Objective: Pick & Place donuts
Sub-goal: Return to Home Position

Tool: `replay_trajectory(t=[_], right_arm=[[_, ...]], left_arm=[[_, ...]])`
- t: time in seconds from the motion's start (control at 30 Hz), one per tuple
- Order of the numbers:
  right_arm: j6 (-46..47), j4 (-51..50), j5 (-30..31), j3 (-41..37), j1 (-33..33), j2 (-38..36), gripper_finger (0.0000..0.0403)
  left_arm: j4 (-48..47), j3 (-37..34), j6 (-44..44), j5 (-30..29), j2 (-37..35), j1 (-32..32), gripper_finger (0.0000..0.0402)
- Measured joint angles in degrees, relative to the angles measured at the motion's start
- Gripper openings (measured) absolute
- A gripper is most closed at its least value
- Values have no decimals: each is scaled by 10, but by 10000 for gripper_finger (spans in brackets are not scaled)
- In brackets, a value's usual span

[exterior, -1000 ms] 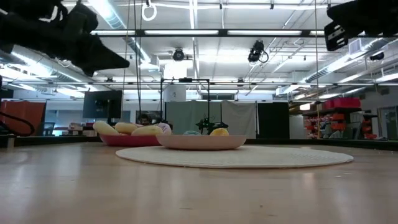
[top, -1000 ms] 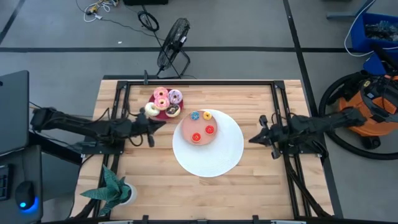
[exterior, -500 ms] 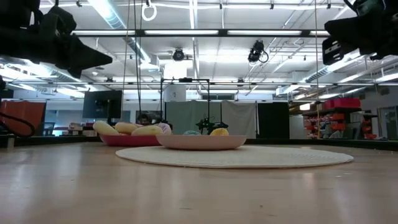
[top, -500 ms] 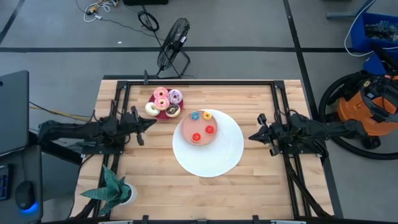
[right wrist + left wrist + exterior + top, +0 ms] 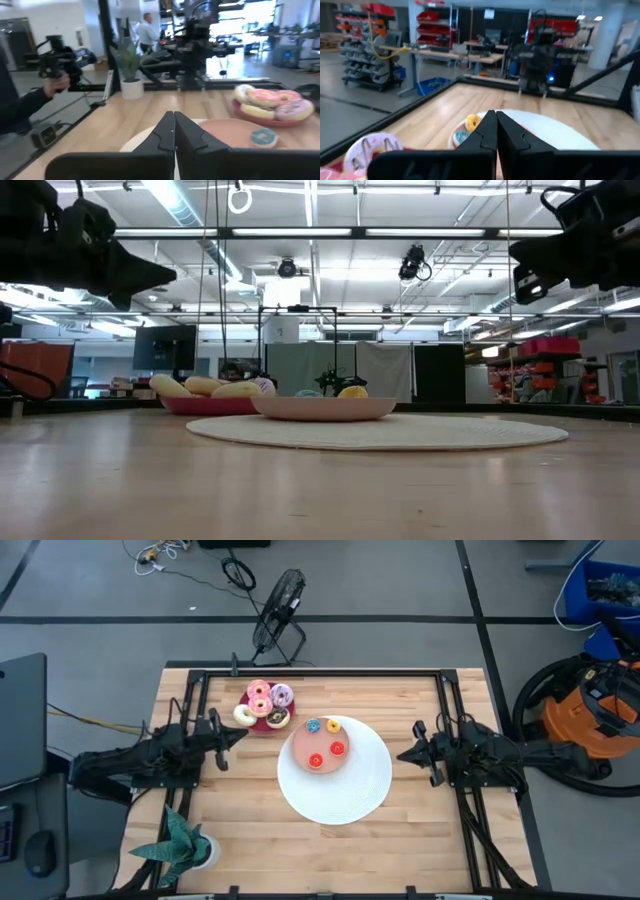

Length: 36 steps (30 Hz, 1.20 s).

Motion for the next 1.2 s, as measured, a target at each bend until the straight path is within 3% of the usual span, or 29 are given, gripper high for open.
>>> replay_trajectory(t=[0.13,0.33,0.5,0.8,0.97,1.2], right_arm=[[1,0,16,1,-20,-11,2],[16,-12,195,1,-26,-15,2],[56,-13,289,1,-12,-15,2],[4,-44,298,1,81,-10,2],[-45,-41,306,1,95,-12,2],[-89,-77,245,2,95,-12,2]], left_arm=[[6,-2,2,27,13,-2,3],[6,-2,7,28,12,-5,3],[5,-2,10,28,13,-5,3],[4,-3,4,28,13,-5,10],[0,-3,4,28,13,-5,6],[-5,-3,2,28,13,-5,15]])
